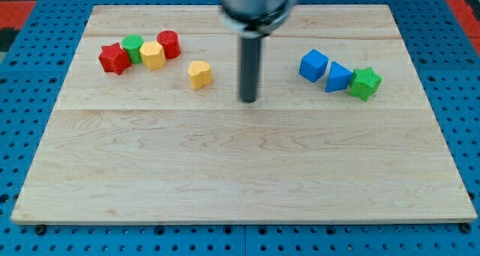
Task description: Move the yellow heart to the bottom left of the blue cube
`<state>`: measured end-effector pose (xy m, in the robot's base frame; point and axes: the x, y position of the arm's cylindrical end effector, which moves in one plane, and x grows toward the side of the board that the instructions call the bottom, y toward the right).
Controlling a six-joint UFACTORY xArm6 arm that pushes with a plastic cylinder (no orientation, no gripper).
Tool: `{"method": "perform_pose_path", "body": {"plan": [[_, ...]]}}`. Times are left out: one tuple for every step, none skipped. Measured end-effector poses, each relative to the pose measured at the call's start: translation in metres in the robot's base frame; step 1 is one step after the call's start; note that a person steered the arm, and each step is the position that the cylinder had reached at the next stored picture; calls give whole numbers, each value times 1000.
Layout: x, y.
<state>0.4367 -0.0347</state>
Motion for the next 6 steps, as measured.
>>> {"method": "perform_pose_path", "body": {"plan": [[-15, -88], [-55, -80], [-56, -60], [-56, -14], [-69, -34], [-65, 34]]}}
